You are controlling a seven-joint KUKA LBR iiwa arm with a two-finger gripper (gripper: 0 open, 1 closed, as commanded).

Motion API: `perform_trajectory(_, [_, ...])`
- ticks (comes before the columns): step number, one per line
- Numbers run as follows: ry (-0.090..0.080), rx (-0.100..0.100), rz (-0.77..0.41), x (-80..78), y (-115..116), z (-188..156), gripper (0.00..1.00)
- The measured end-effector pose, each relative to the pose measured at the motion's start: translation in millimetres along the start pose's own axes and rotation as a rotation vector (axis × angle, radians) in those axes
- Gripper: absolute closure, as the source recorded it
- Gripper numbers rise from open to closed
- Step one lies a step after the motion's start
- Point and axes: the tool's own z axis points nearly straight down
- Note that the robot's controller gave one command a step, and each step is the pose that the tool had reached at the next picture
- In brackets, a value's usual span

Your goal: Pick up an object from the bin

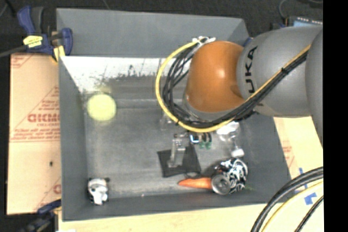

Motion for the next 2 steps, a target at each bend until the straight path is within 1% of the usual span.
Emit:
perform_trajectory(1, [-0.008,-0.001,0.002,-1.6,0,-4,0.0])
perform_trajectory(2, [-0.015,-0.002,-0.031,-1.8,-35,28,0.0])
